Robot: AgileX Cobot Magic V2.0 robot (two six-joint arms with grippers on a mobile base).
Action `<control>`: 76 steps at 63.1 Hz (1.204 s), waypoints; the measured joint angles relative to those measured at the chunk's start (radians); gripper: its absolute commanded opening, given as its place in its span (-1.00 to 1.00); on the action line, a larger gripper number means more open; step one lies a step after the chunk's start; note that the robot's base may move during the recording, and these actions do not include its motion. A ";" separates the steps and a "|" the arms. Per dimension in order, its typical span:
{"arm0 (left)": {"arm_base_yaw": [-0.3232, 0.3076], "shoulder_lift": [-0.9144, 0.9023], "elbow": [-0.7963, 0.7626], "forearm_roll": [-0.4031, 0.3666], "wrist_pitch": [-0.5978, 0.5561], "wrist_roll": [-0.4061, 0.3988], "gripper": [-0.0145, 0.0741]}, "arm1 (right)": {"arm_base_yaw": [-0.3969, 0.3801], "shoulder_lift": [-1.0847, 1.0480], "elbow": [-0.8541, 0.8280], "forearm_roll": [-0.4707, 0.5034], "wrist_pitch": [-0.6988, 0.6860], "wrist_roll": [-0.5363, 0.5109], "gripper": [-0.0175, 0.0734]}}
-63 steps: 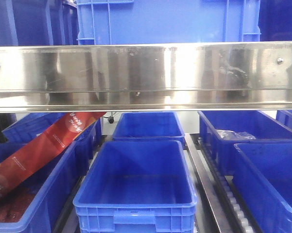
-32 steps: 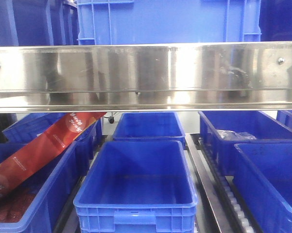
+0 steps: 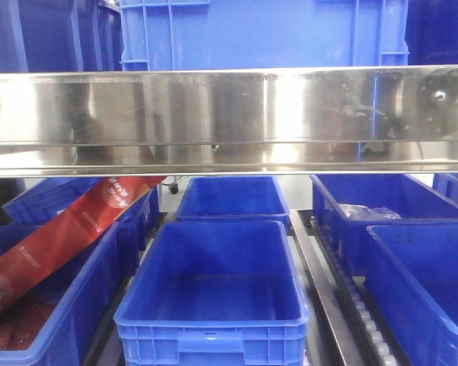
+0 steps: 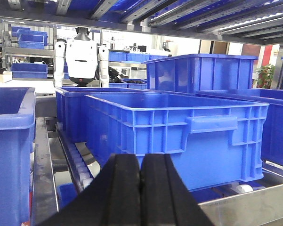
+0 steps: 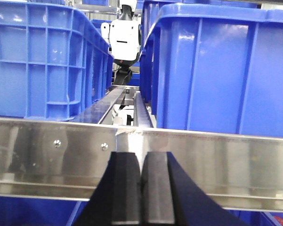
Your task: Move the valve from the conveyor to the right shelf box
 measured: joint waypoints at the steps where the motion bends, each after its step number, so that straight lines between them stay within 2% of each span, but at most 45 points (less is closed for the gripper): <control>1: 0.000 0.000 0.000 0.000 0.000 0.000 -0.92 | 0.000 0.000 0.000 0.000 -0.003 0.000 -0.98; 56: 0.004 -0.009 0.006 0.000 0.002 -0.002 -0.92 | 0.000 0.000 0.000 0.004 -0.008 -0.002 -0.98; 60: 0.020 -0.029 0.008 0.000 0.009 -0.002 -0.92 | 0.000 0.000 0.000 0.004 -0.008 -0.002 -0.98; 67: 0.086 -0.077 0.031 0.028 0.002 -0.002 -0.92 | 0.000 0.000 0.000 0.004 -0.008 -0.002 -0.98; 73: 0.181 -0.130 0.085 0.081 0.002 -0.017 -0.92 | 0.000 0.000 0.000 0.004 -0.008 -0.002 -0.98; 76: 0.242 -0.165 0.130 0.134 0.002 -0.079 -0.92 | 0.000 0.000 0.000 0.004 -0.008 -0.002 -0.98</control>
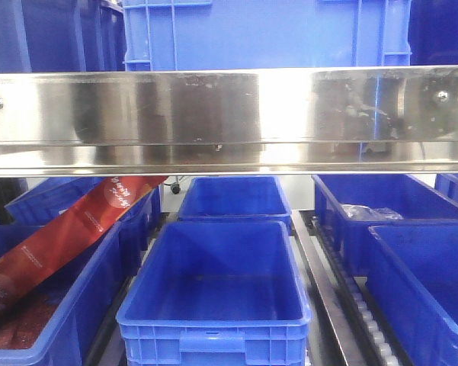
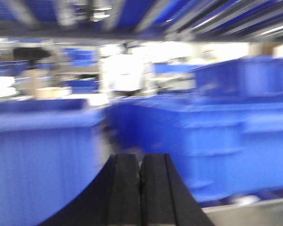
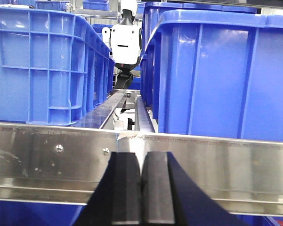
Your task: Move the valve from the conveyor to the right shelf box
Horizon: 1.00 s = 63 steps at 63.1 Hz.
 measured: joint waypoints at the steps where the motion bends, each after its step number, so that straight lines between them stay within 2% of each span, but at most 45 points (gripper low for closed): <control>1: 0.014 -0.010 0.012 0.015 0.007 -0.021 -0.92 | 0.000 0.000 0.000 0.000 0.000 0.000 -0.98; 5: 0.078 -0.062 0.071 0.080 0.007 -0.124 -0.92 | 0.000 0.000 0.000 0.000 0.000 -0.002 -0.98; 8: 0.106 -0.102 0.116 0.102 0.007 -0.162 -0.92 | 0.000 0.000 0.000 0.000 0.000 -0.002 -0.98; 16: 0.147 -0.207 0.208 0.101 0.030 -0.193 -0.92 | 0.000 0.000 0.000 0.000 0.000 -0.002 -0.98; 28: 0.158 -0.234 0.324 0.089 0.017 -0.199 -0.92 | 0.000 0.000 0.000 0.000 -0.002 -0.002 -0.98; 34: 0.145 -0.236 0.331 0.087 0.033 -0.192 -0.92 | -0.002 0.000 0.000 0.000 -0.002 -0.002 -0.98; 44: 0.117 -0.236 0.332 0.083 0.038 -0.126 -0.92 | -0.002 0.000 0.001 0.000 -0.002 -0.002 -0.98; 63: 0.115 -0.236 0.332 0.082 0.032 -0.115 -0.92 | -0.004 0.000 0.001 0.002 -0.002 -0.002 -0.98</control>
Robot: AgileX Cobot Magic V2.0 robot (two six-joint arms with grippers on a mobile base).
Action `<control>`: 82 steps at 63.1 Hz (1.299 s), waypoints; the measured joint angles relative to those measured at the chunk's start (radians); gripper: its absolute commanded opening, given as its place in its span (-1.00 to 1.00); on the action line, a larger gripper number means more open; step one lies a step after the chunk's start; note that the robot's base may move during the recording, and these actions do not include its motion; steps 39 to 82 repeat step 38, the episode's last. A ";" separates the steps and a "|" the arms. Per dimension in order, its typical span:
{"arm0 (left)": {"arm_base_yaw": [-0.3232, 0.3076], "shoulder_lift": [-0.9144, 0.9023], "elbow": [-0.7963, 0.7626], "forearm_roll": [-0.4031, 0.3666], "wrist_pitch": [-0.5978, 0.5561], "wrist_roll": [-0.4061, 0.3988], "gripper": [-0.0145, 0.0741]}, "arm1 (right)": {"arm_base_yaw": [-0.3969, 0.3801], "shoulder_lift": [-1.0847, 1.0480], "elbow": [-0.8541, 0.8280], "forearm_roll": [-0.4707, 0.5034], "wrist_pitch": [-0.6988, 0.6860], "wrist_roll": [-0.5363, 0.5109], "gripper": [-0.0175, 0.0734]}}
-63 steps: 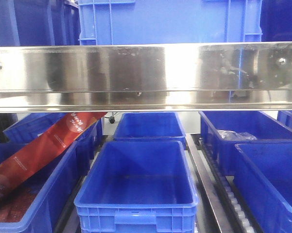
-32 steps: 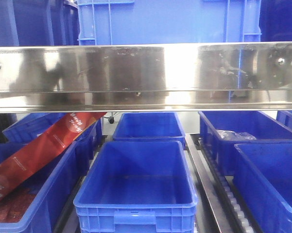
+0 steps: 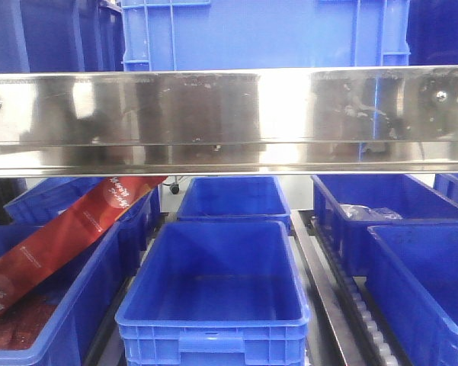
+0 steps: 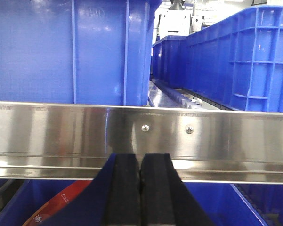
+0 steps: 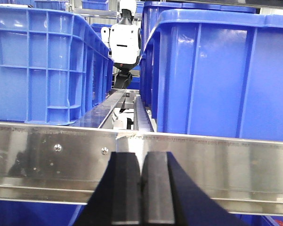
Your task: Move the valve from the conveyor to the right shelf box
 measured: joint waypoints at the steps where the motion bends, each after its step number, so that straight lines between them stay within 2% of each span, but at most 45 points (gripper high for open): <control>1: 0.000 0.000 0.000 0.000 0.000 0.000 -0.92 | 0.000 0.000 0.000 0.000 0.000 0.000 -0.98; 82: 0.000 0.000 0.000 0.000 0.000 0.000 -0.92 | -0.002 0.000 0.000 0.000 0.000 -0.002 -0.98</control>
